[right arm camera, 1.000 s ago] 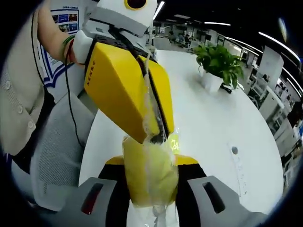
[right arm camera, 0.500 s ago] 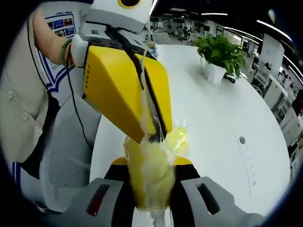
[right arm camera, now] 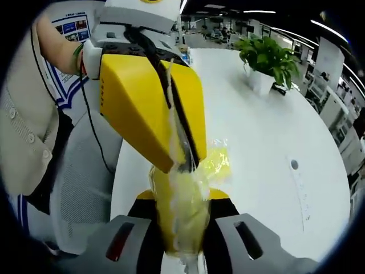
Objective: Compare the silicone blocks by pressing each to a similar depth, holding the contact briefly, and releasing to observe deformation and rebound differences across the visible hardness samples.
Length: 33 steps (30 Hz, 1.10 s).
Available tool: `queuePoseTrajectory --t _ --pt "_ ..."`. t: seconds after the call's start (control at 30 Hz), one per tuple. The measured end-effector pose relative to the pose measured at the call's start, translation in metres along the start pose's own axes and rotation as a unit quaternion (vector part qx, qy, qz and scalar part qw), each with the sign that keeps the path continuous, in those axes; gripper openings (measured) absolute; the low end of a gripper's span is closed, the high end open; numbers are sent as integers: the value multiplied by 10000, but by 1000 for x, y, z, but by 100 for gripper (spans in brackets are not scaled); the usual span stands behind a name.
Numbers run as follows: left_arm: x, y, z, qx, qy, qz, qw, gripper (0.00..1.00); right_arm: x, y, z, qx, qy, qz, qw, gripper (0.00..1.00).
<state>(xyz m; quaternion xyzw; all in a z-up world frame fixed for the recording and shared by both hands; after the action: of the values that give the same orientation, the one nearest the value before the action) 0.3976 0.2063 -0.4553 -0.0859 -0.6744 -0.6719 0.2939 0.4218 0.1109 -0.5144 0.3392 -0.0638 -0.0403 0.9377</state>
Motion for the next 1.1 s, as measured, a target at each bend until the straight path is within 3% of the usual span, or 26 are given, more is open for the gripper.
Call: queuePoseTrajectory --t 1.1 --pt "-2 -3 -2 -79 -2 14 10000 0 -2 -5 0 -103 66 39 9999 14"
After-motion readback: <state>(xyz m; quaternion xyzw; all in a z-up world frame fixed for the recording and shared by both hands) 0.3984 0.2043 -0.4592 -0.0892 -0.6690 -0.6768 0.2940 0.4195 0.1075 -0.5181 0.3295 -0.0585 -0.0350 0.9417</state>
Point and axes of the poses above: the point that each gripper's makers call its tool centre point, and the gripper's own axes: z roughly backward along the fingers, x roughly to its right, y roughly out of its top, the point moved 8 cm from there along z, roughly backward along the fingers, and after that the axes turned 12 degrees about -y, right-handed, at the moved point
